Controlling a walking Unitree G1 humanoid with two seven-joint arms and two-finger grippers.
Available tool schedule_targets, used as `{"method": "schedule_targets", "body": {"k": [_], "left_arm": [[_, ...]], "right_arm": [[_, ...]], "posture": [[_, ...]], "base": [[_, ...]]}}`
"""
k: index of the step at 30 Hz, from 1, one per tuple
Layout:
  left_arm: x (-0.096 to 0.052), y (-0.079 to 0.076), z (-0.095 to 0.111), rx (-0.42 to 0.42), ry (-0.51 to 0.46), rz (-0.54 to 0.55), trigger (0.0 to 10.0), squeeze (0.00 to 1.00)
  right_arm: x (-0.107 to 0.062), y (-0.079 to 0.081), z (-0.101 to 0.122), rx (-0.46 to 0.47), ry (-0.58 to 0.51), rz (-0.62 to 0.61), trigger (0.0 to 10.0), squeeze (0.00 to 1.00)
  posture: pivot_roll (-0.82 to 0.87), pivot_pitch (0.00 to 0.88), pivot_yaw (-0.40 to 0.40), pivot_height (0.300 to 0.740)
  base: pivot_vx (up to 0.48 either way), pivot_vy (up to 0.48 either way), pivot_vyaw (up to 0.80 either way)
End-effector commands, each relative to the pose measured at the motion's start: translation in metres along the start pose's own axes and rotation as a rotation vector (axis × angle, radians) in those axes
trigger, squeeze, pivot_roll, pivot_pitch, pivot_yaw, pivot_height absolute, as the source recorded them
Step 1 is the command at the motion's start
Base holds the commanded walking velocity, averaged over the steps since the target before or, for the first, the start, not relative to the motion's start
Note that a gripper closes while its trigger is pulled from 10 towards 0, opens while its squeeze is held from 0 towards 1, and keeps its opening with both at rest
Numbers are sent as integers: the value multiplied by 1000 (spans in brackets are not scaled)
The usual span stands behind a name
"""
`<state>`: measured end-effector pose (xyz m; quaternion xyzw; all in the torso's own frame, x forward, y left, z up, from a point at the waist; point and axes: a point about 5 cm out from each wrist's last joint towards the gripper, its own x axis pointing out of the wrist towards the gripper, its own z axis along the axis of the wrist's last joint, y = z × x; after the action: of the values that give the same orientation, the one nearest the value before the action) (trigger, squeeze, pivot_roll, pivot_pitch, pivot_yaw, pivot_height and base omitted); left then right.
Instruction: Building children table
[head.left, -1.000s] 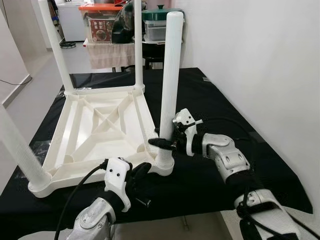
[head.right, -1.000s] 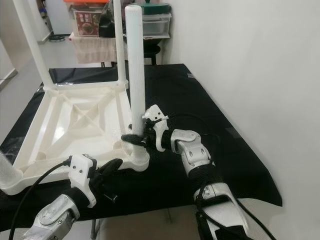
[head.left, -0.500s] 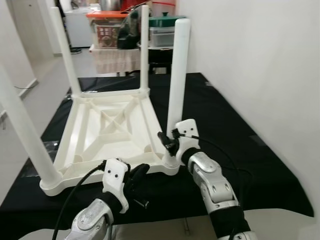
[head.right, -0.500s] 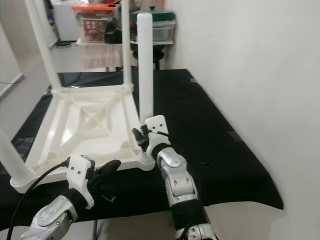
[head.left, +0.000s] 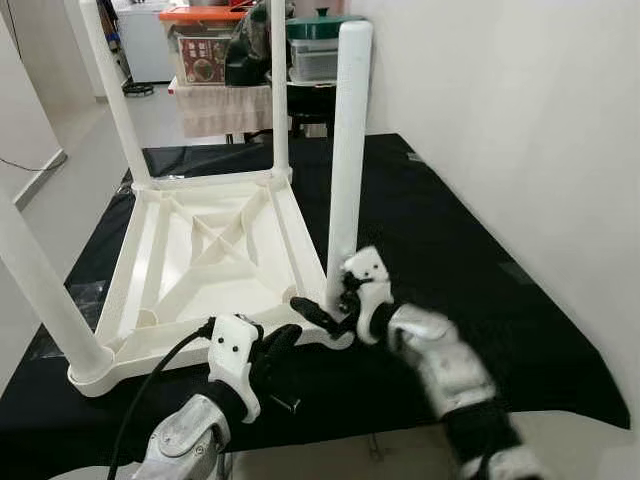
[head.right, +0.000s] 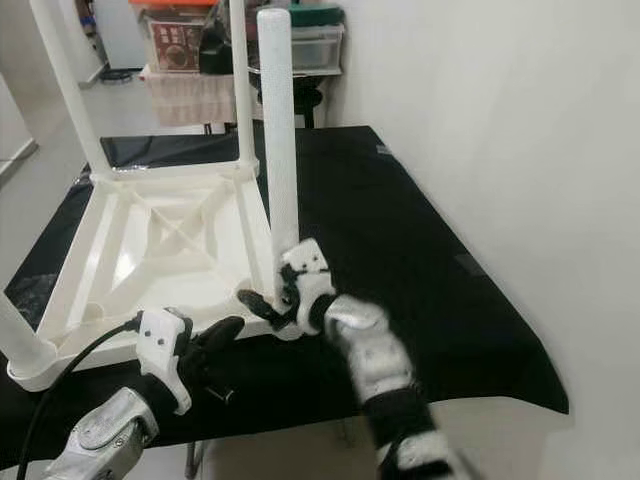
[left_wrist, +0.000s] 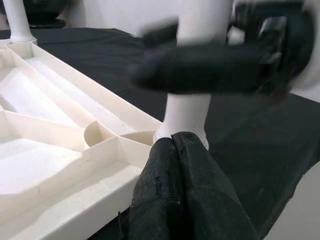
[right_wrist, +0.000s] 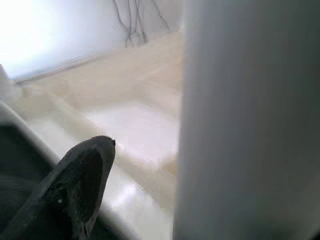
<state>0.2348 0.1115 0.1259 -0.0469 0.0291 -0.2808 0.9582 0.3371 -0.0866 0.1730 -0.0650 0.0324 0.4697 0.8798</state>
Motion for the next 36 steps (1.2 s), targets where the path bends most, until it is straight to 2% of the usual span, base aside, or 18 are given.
{"method": "schedule_targets", "body": {"k": [1,2,5,7,10,11,13,14,21,27,29,30,31,32,33,34,35,36], "left_arm": [[0,1,-3,-6,16,1,10000,0],[1,1,-3,-6,16,2,10000,0],[1,1,-3,-6,15,4,10000,0],[1,1,-3,-5,13,10,10000,0],[1,1,-3,-4,11,12,10000,0],[1,1,-3,-4,11,13,10000,0],[1,1,-3,-4,11,13,10000,0],[0,0,-3,-4,11,14,10000,0],[0,-1,-3,-5,11,15,10000,0],[-1,0,-3,-5,11,15,10000,0],[-1,0,-3,-2,11,16,10000,0],[-1,0,-3,-2,11,16,10000,0],[-2,0,-2,-1,11,17,10000,0],[-2,1,-2,1,10,18,10000,0],[-2,1,-2,1,10,18,10000,0],[-2,2,-1,2,10,19,10000,0],[-2,3,-2,0,11,22,10000,0],[-2,3,-2,0,11,22,10000,0]], "right_arm": [[2,1,2,-29,13,156,10000,0],[0,-8,6,-51,22,192,10000,0],[0,-16,10,-59,30,210,10000,0],[-1,-30,15,-43,32,215,10000,0],[-2,-36,16,-21,36,212,10000,0],[-2,-38,15,-10,38,210,784,0],[-3,-39,15,-4,39,209,784,0],[-4,-39,14,8,34,224,0,0],[-11,-38,5,35,-3,252,0,0],[-15,-38,-17,70,38,68,0,0],[-10,-28,-36,97,121,-133,0,0],[-10,-28,-36,97,121,-133,0,0],[-5,-12,-46,237,119,-378,0,0],[2,15,-51,181,176,-375,0,0],[2,15,-51,181,176,-375,0,0],[7,35,-51,135,200,-345,0,0],[10,35,-42,128,139,-343,0,0],[10,35,-42,128,139,-343,0,0]], "posture": [[-11,0,-45,740],[-8,0,-49,740],[-7,0,-51,740],[3,0,-58,740],[5,0,-61,740],[6,0,-65,740],[6,0,-65,740],[8,0,-65,740],[3,0,-60,740],[-1,0,-67,740],[-1,0,-69,740],[-1,0,-69,740],[2,0,-79,740],[4,0,-72,740],[4,0,-72,740],[4,0,-72,740],[-12,0,-54,740],[-12,0,-54,740]], "base": [[0,0,0],[0,0,0],[0,0,0],[0,0,0],[0,0,0],[0,0,0],[0,0,0],[0,0,0],[0,0,0],[0,0,0],[0,0,0],[0,0,0],[0,0,0],[0,0,0],[0,0,0],[0,0,0],[0,0,0],[0,0,0]]}}
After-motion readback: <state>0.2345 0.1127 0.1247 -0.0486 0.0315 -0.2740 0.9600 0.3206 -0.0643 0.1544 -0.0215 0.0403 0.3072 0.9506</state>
